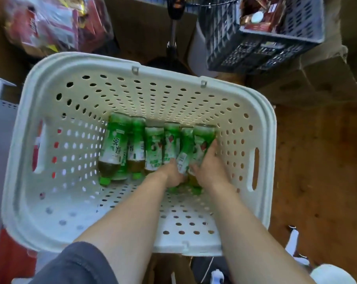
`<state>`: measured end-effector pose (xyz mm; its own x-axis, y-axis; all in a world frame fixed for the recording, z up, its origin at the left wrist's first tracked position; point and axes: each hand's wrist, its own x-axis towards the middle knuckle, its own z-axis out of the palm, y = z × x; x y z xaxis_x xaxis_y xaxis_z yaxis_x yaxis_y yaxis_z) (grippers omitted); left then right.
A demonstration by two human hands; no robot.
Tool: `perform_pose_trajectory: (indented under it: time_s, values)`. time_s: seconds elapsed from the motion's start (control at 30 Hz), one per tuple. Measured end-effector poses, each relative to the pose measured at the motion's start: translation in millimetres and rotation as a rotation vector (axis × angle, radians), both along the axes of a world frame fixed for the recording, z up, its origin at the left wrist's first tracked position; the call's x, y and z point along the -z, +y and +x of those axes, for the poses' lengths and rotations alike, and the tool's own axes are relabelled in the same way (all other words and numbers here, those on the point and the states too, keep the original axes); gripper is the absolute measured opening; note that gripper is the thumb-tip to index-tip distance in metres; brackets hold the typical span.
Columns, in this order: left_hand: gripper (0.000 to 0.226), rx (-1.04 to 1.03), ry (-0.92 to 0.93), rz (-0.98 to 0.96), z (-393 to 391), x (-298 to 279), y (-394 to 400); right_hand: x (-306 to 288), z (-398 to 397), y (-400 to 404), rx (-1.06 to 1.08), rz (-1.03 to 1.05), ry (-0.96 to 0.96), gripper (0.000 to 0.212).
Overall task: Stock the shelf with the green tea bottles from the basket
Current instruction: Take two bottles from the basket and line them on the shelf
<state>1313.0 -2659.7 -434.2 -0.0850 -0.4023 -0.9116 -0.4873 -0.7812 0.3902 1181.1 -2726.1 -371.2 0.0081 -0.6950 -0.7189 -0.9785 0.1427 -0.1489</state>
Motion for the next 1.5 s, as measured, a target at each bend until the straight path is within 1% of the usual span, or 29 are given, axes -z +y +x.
perform_pose_trajectory:
  time_s: [0.1,0.17,0.23,0.33,0.37,0.47,0.5,0.57,0.63,0.73,0.83,0.9,0.97,1.0,1.03,1.07,1.1,1.2,1.23,1.3,1.33,1.37,1.43,1.47,1.5]
  values:
    - [0.075,-0.05,-0.018,-0.014,-4,10,2,4,0,0,-0.008,-0.029,0.015,0.111]
    - [0.073,-0.057,-0.012,-0.033,-1,9,3,3,1,-1,-0.005,-0.045,-0.011,0.112]
    - [0.068,-0.044,-0.007,-0.048,11,2,5,1,2,-1,0.006,-0.032,-0.054,0.113]
    - [0.068,-0.061,-0.031,-0.087,41,-20,5,-11,5,-3,0.081,-0.045,-0.126,0.108]
    - [0.069,-0.078,-0.044,-0.101,54,-29,6,-18,8,-4,0.11,-0.045,-0.154,0.101]
    - [0.07,-0.115,-0.034,-0.116,90,-53,10,-34,12,-8,0.218,-0.014,-0.264,0.061]
    - [0.066,-0.145,-0.031,-0.118,99,-60,12,-37,12,-9,0.241,0.015,-0.294,0.057]
    - [0.055,-0.226,-0.04,-0.122,115,-73,15,-43,13,-10,0.245,0.077,-0.341,0.065]
    - [0.05,-0.288,-0.045,-0.119,126,-85,13,-44,14,-9,0.211,0.119,-0.352,0.071]
    - [0.056,-0.256,-0.139,-0.153,139,-96,10,-44,18,-9,0.182,0.121,-0.369,0.065]
    - [0.06,-0.276,-0.204,-0.179,144,-99,9,-43,25,-11,0.207,0.155,-0.371,0.061]
    - [0.059,-0.298,-0.226,-0.216,139,-99,6,-39,25,-13,0.28,0.203,-0.363,0.058]
    - [0.055,-0.388,-0.22,-0.25,130,-100,4,-37,26,-16,0.424,0.247,-0.387,0.055]
    - [0.053,-0.438,-0.22,-0.265,125,-101,2,-38,28,-18,0.491,0.251,-0.411,0.05]
    - [0.052,-0.471,-0.229,-0.285,121,-100,0,-41,30,-21,0.556,0.259,-0.443,0.04]
    - [0.054,-0.491,-0.24,-0.305,117,-99,-2,-45,32,-24,0.617,0.269,-0.481,0.03]
    - [0.057,-0.501,-0.241,-0.321,114,-97,-4,-49,35,-26,0.664,0.27,-0.523,0.025]
    - [0.074,-0.511,-0.188,-0.353,107,-99,-11,-52,40,-26,0.65,0.235,-0.586,0.033]
    - [0.073,-0.518,-0.14,-0.359,107,-101,-12,-54,40,-25,0.645,0.214,-0.605,0.034]
    - [0.061,-0.534,-0.013,-0.35,110,-102,-11,-53,37,-24,0.654,0.198,-0.67,0.035]
    - [0.061,-0.522,0.038,-0.334,113,-103,-10,-50,34,-23,0.619,0.191,-0.689,0.043]
    - [0.063,-0.49,0.063,-0.328,116,-100,-8,-48,31,-24,0.538,0.178,-0.681,0.056]
    - [0.061,-0.442,0.039,-0.333,118,-95,-6,-44,29,-21,0.243,0.134,-0.599,0.081]
    - [0.056,-0.438,0.016,-0.347,118,-95,-6,-41,30,-20,0.121,0.102,-0.556,0.09]
    - [0.053,-0.439,-0.002,-0.349,118,-92,-6,-38,31,-19,0.06,0.071,-0.531,0.095]
